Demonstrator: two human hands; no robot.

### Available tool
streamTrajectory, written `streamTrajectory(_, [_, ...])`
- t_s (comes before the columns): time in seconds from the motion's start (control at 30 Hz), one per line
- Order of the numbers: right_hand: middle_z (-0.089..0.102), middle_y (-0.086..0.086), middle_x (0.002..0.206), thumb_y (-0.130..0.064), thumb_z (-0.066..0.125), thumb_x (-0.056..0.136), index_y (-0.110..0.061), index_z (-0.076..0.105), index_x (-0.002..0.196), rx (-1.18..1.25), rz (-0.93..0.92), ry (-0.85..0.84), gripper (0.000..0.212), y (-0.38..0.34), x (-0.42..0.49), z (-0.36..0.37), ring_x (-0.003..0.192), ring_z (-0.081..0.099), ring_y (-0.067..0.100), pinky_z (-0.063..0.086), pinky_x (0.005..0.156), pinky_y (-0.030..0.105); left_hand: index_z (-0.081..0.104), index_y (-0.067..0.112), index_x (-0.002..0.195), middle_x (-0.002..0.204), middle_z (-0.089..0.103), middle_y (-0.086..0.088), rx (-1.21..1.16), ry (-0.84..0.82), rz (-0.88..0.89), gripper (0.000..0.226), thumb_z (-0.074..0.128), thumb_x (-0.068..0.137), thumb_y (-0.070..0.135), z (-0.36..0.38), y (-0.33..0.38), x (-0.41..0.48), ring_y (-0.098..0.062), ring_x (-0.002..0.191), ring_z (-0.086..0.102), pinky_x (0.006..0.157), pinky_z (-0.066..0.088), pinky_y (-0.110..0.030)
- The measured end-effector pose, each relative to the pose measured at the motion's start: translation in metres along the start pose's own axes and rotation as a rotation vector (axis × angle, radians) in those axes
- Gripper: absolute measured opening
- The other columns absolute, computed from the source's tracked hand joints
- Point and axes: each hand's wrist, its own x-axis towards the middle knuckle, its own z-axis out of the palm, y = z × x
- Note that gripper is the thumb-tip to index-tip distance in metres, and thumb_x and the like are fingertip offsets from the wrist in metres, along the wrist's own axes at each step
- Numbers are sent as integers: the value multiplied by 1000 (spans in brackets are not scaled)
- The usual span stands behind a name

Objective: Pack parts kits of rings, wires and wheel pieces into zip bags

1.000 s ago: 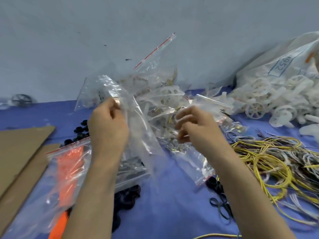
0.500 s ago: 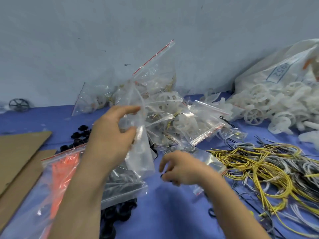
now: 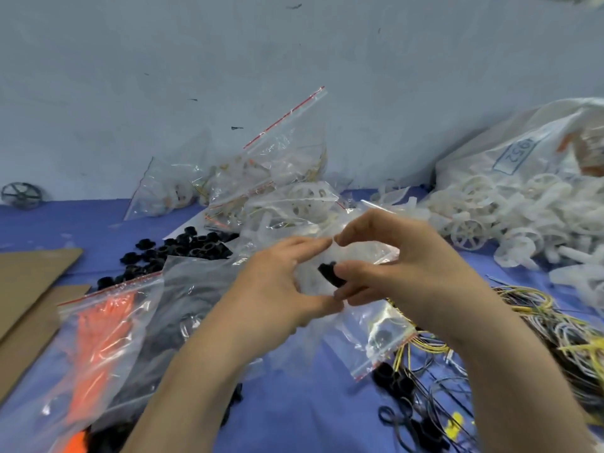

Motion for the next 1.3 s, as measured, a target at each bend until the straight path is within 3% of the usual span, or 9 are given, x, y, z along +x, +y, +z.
streamTrajectory(0.3, [68, 8, 87, -15, 67, 86, -11, 62, 84, -123, 25, 434, 7, 56, 30, -24, 61, 67, 22, 55, 56, 29, 49, 36, 139, 143, 50, 9, -7, 162, -110, 72, 79, 76, 16, -18, 4, -3, 0, 49, 56, 51, 44, -11])
streamTrajectory(0.4, [62, 10, 115, -29, 74, 80, -10, 56, 119, -471, 385, 180, 47, 111, 41, -18, 94, 62, 20, 50, 78, 28, 48, 39, 139, 137, 56, 9, -10, 189, -128, 69, 75, 81, 13, -23, 3, -6, 8, 75, 19, 67, 54, -26])
streamTrajectory(0.43, [58, 10, 123, -33, 76, 77, -10, 49, 130, -503, 460, 96, 64, 125, 42, -14, 104, 59, 23, 49, 86, 32, 47, 39, 140, 139, 54, 6, 10, 185, -130, 69, 73, 83, 10, -24, 2, -6, 11, 85, 59, 76, 52, -26])
streamTrajectory(0.47, [56, 11, 127, -36, 78, 75, -10, 43, 136, -547, 496, 54, 75, 136, 44, -9, 111, 55, 25, 47, 90, 34, 46, 39, 140, 135, 53, 3, 9, 184, -128, 69, 69, 84, 6, -24, 2, -6, 7, 83, 21, 66, 53, -24])
streamTrajectory(0.57, [56, 9, 126, -48, 76, 72, -13, 48, 125, -818, 514, 66, 70, 157, 50, 3, 118, 50, 29, 43, 89, 35, 46, 38, 141, 135, 45, 3, 8, 208, -136, 71, 53, 85, -6, -25, 5, -6, -3, 39, 44, 39, 36, -10])
streamTrajectory(0.7, [66, 4, 97, -39, 73, 74, -22, 57, 80, -905, 505, 118, 24, 164, 52, 10, 102, 57, 26, 37, 80, 33, 45, 42, 140, 145, 43, 23, 67, 194, -112, 71, 48, 87, -5, -26, 2, -6, -27, 121, 41, 91, 35, -13])
streamTrajectory(0.93, [61, 19, 84, -7, 45, 88, -1, 62, 87, 345, 396, 182, 17, 101, 43, -18, 71, 60, 32, 53, 64, 44, 43, 43, 141, 147, 39, 23, 64, 122, -132, 72, 47, 87, -4, -22, 0, -3, 2, 66, 66, 58, 51, -12])
streamTrajectory(1.07, [61, 25, 114, -20, 55, 74, 8, 57, 108, 981, 237, 96, 44, 53, 29, -39, 96, 64, 37, 53, 77, 62, 42, 39, 143, 143, 37, 28, 99, 84, -81, 71, 49, 86, -4, -10, -7, 2, -20, 117, 52, 95, 46, -27])
streamTrajectory(1.3, [62, 11, 62, -1, 66, 76, 4, 66, 71, 1392, 234, -192, 7, 11, 18, 0, 42, 57, 15, 56, 64, 30, 49, 32, 139, 126, 59, 16, 25, -4, -20, 71, 47, 82, -10, 22, -4, 5, -12, 88, 62, 69, 47, -9])
